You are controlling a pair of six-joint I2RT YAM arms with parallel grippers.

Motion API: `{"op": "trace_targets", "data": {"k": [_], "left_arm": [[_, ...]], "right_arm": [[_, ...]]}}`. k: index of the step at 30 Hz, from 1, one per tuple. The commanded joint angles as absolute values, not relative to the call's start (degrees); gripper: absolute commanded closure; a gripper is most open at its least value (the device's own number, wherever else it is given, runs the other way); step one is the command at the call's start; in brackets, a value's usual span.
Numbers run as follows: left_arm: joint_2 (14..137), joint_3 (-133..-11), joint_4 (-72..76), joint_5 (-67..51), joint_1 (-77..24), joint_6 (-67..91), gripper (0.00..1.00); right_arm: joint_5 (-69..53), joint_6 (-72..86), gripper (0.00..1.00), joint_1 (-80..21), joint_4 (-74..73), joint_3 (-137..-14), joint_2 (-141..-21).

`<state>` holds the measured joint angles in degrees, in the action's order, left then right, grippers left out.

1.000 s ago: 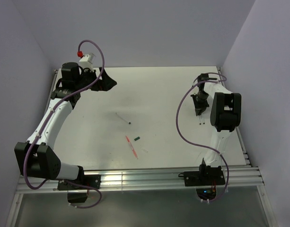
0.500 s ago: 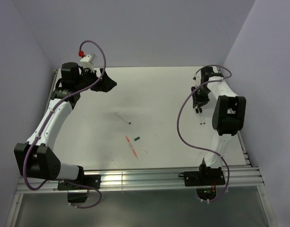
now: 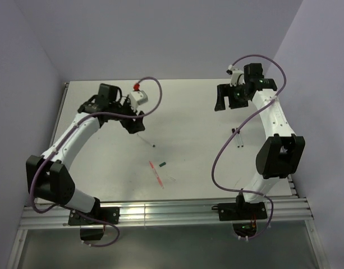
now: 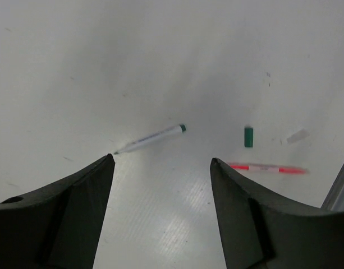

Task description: Insert the pens into the pen caps

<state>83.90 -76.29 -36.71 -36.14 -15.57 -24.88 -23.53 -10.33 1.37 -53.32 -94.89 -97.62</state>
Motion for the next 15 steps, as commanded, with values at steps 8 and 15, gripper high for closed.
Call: {"op": "trace_targets", "data": {"k": [8,15], "left_arm": [[94.5,-70.2,-35.7,-18.7,-34.4,-19.5,0.35],[100.1,-70.9,-35.1,-12.4,-42.8,-13.5,0.38]], "right_arm": [[-22.9,-11.3,0.05,1.2,-51.2,-84.7,-90.7],[-21.4,-10.8,0.04,1.8,-51.4,-83.8,-89.9]]}}
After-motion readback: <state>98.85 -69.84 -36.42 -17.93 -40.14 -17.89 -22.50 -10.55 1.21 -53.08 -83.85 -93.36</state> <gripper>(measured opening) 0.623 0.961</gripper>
